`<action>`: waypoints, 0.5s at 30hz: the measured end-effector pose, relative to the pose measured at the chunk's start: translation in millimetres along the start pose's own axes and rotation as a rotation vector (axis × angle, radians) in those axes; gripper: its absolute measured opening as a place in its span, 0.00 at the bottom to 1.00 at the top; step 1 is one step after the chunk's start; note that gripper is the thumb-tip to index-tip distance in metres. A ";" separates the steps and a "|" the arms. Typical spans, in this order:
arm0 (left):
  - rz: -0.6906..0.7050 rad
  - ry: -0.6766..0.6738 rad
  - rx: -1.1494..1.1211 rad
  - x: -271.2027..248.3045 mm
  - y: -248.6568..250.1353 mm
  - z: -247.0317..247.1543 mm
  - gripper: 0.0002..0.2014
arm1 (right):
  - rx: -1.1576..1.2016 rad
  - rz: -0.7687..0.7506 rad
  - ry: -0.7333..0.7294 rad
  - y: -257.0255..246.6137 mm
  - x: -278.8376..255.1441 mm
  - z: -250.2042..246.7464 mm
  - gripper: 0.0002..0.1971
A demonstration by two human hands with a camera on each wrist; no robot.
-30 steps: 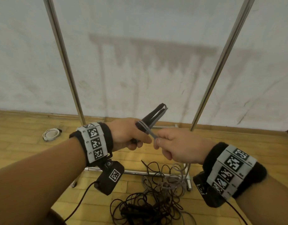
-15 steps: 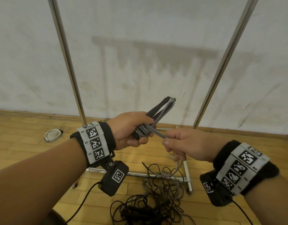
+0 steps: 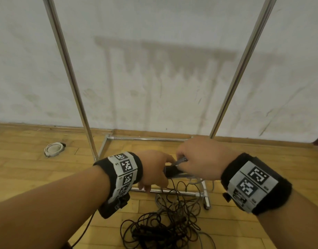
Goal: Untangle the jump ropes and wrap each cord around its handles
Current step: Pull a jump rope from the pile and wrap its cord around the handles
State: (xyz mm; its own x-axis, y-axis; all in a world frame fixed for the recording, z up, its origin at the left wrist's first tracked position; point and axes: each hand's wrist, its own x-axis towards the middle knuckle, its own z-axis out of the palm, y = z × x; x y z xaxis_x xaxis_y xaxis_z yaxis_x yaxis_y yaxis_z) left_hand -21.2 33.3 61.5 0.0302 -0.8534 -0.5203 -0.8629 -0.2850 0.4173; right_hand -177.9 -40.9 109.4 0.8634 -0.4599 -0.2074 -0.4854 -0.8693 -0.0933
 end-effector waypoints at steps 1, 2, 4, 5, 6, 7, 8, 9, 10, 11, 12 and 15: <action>-0.021 0.042 -0.005 2.1 -0.6 -2.1 0.29 | 0.001 0.001 0.010 -6.0 -0.6 1.1 0.14; -0.043 0.088 -0.026 4.0 -1.3 -5.1 0.24 | 0.003 0.008 0.012 -10.3 -0.8 2.6 0.15; -0.085 0.179 -0.132 7.5 -6.0 -12.2 0.14 | 0.033 0.032 -0.003 -13.3 -1.1 3.7 0.15; -0.095 0.214 -0.202 8.8 -9.4 -16.4 0.10 | 0.080 0.042 -0.009 -12.1 -1.3 3.0 0.14; -0.099 0.242 -0.280 9.2 -12.7 -20.6 0.08 | 0.156 0.053 -0.012 -9.9 -1.5 2.4 0.13; -0.095 0.263 -0.365 9.3 -16.3 -24.4 0.09 | 0.256 0.067 -0.016 -7.2 -2.0 1.9 0.12; -0.084 0.276 -0.459 9.5 -19.9 -27.9 0.11 | 0.354 0.083 -0.016 -4.1 -2.5 2.0 0.12; -0.062 0.282 -0.560 9.3 -23.1 -30.8 0.13 | 0.428 0.100 -0.012 -1.3 -2.6 2.9 0.11; -0.028 0.280 -0.661 8.0 -25.3 -32.8 0.15 | 0.481 0.118 -0.010 1.0 -2.6 4.1 0.11; 0.015 0.264 -0.754 6.2 -26.8 -34.3 0.16 | 0.521 0.134 -0.018 2.6 -2.3 5.8 0.11; 0.066 0.234 -0.835 3.8 -27.4 -35.2 0.17 | 0.555 0.144 -0.029 3.7 -2.0 7.5 0.11; 0.192 0.144 -1.033 -3.3 -24.8 -35.1 0.21 | 0.662 0.151 -0.038 6.4 -1.1 10.9 0.13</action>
State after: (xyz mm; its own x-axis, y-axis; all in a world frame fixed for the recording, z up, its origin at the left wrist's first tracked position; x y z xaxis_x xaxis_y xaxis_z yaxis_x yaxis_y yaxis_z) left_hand 17.7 27.9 79.0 0.0567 -0.9478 -0.3138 -0.0143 -0.3150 0.9490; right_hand -183.4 -44.0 98.4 0.7801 -0.5502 -0.2980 -0.5925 -0.4964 -0.6345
